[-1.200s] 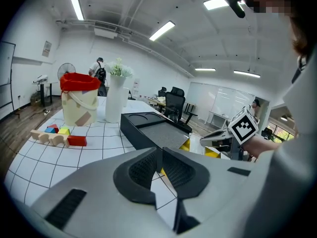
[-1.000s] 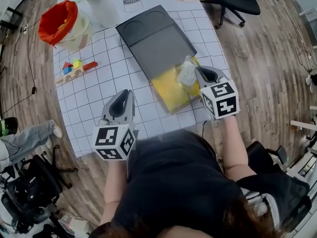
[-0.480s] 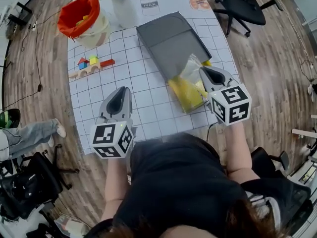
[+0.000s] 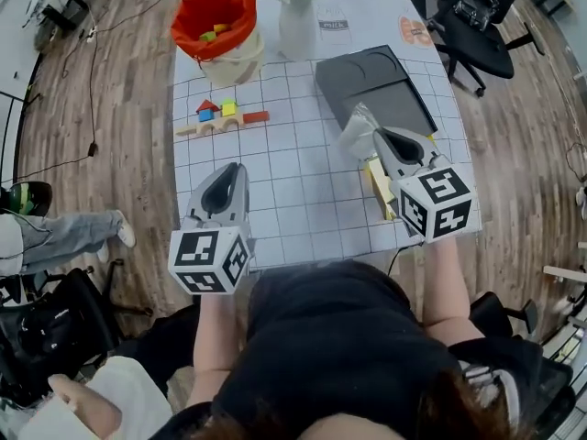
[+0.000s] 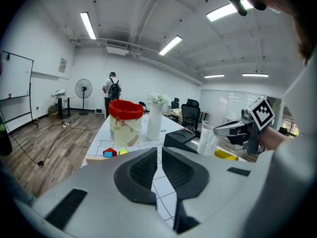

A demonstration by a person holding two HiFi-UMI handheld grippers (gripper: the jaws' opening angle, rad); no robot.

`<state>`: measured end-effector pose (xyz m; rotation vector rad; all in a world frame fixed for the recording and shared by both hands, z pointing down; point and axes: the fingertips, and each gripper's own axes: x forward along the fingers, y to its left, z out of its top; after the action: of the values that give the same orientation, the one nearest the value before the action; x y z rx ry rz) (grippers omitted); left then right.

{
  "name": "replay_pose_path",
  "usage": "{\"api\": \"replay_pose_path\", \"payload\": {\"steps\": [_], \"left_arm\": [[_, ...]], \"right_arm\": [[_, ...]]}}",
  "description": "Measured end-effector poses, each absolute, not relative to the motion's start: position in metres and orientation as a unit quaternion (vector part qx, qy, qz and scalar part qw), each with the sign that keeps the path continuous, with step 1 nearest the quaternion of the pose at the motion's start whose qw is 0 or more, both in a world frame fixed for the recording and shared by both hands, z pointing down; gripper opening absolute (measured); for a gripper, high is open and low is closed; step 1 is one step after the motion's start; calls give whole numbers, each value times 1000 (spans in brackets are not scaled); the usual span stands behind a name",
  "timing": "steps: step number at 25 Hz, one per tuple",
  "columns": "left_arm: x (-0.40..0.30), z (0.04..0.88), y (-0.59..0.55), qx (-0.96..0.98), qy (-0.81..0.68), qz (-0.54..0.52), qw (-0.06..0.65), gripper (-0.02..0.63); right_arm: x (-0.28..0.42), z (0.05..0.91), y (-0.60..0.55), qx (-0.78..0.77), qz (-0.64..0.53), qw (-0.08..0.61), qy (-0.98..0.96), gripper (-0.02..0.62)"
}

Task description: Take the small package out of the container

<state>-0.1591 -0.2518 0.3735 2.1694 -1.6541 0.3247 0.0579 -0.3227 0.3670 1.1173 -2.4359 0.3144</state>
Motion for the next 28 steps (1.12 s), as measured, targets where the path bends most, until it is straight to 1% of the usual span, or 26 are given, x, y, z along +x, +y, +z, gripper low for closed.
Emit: {"api": "replay_pose_path", "payload": {"steps": [5, 10, 18, 28], "left_arm": [[-188, 374, -249, 770, -597, 108, 199, 52], [-202, 378, -242, 767, -598, 105, 208, 52], [-210, 383, -234, 762, -603, 106, 213, 52], [-213, 382, -224, 753, -614, 103, 213, 52]], "right_arm": [[16, 360, -318, 385, 107, 214, -892, 20], [-8, 356, -307, 368, 106, 214, -899, 20], [-29, 364, -293, 344, 111, 218, -907, 20], [-40, 364, -283, 325, 112, 212, -915, 20]]}}
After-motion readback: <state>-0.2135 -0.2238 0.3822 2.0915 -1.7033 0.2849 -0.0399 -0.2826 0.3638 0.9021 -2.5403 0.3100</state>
